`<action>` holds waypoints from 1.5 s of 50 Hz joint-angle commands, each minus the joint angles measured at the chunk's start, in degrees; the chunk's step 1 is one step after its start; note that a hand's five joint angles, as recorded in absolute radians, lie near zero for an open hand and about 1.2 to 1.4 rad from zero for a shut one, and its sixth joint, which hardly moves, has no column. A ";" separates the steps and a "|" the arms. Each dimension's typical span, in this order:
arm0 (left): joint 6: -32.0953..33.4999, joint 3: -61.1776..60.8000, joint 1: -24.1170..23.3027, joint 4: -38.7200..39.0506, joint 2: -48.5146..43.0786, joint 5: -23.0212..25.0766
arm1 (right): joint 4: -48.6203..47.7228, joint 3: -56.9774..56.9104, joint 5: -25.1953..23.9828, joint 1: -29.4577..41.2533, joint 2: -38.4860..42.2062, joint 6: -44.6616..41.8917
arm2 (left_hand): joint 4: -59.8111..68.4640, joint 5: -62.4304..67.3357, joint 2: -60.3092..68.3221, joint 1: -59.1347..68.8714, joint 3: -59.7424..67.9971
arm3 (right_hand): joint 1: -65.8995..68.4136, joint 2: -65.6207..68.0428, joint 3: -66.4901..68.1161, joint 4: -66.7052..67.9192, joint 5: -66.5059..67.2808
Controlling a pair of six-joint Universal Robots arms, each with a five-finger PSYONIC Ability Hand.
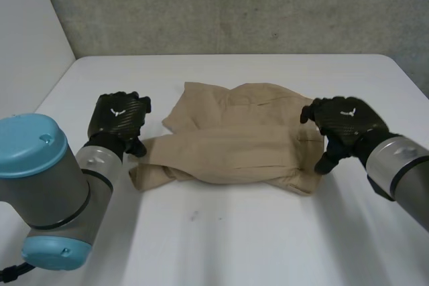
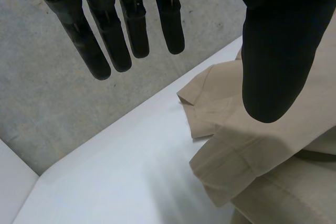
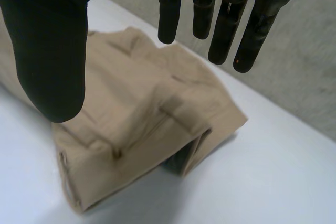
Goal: Fold the shorts.
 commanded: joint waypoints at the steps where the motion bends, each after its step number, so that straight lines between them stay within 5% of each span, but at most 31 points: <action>1: -0.02 -0.16 0.97 0.02 -1.46 1.20 | -2.26 -0.81 0.53 0.15 8.78 0.45 | 2.88 3.36 2.78 1.74 1.93 | 8.81 10.30 5.17 4.73 5.45; 22: -0.11 -0.16 2.56 0.11 -3.93 2.43 | -12.11 -5.90 1.67 0.15 22.57 0.01 | 2.54 3.02 2.45 1.40 1.60 | 13.69 15.17 10.05 9.60 10.32; 28: -0.11 -0.25 2.91 0.11 -4.01 2.35 | -12.02 -7.57 1.50 0.24 24.69 0.01 | 2.38 2.85 2.28 1.24 1.43 | 28.96 30.45 25.32 24.87 25.60; 32: -0.11 -0.25 2.99 0.02 -3.93 2.35 | -11.23 -8.63 1.32 0.32 25.04 0.10 | 2.38 2.85 2.28 1.24 1.43 | 57.64 59.13 54.00 53.55 54.28; 45: -0.11 -1.12 3.52 0.11 -3.75 2.43 | -9.82 -8.28 0.88 -0.64 18.81 0.80 | 2.21 2.69 2.11 1.07 1.26 | 57.70 59.19 54.06 53.61 54.34; 49: -0.11 -1.30 3.52 0.11 -3.75 2.43 | -7.72 -7.75 0.80 -0.64 16.87 1.15 | 2.21 2.69 2.11 1.07 1.26 | 29.89 31.38 26.26 25.81 26.53; 52: -0.02 -1.39 3.52 0.11 -3.66 2.35 | -5.87 -7.66 0.71 -0.64 16.43 2.12 | 2.21 2.69 2.11 1.07 1.26 | 24.64 26.13 21.00 20.55 21.28; 75: -0.02 -2.09 3.43 0.20 -3.75 2.35 | -4.90 -11.18 -1.67 0.24 23.46 6.08 | 1.03 1.51 0.93 -0.11 0.08 | 22.61 24.09 18.97 18.52 19.24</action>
